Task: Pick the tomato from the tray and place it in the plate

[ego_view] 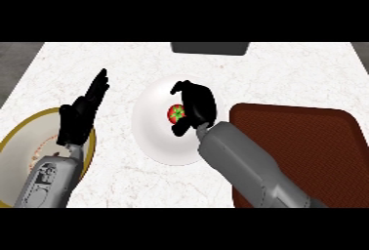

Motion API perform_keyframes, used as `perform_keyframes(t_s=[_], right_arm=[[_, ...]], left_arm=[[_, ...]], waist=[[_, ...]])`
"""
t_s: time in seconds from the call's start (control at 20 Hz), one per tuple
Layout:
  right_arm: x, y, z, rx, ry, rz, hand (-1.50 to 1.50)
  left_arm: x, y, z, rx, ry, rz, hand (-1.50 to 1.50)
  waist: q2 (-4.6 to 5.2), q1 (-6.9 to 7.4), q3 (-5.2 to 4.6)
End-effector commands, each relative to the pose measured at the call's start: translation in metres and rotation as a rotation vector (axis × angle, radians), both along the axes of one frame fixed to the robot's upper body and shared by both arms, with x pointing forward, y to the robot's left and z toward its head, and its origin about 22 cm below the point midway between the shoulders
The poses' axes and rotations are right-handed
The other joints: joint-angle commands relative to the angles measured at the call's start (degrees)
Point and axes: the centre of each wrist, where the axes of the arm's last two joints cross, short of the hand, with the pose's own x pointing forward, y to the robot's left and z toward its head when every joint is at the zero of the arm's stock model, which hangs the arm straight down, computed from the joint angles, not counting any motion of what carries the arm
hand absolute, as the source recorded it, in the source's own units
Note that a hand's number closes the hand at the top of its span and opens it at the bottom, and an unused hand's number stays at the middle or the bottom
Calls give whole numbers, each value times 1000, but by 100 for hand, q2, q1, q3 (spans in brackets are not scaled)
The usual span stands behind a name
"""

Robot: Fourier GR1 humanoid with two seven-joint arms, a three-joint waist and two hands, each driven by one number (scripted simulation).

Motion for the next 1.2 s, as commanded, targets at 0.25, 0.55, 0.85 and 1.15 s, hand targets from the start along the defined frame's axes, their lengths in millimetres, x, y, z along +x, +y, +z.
perform_keyframes(t_s=[0.25, 0.55, 0.85, 1.15], right_arm=[[5, -1, -8, 280, -23, 0, -150], [-2, -2, 8, 550, -137, -108, -150], [1, -73, -2, 653, -210, -241, -150], [-36, -152, -16, 692, -221, -258, -150]], left_arm=[[-2, 3, 8, -10, -2, -14, 0], [5, 4, 13, 5, 10, 19, 0], [-8, 24, -18, -10, 13, 69, 0], [-1, 22, 12, 4, 20, 61, 0]], waist=[[10, 92, 7], [-60, -174, 5], [-82, -400, -1], [-101, -431, 2]])
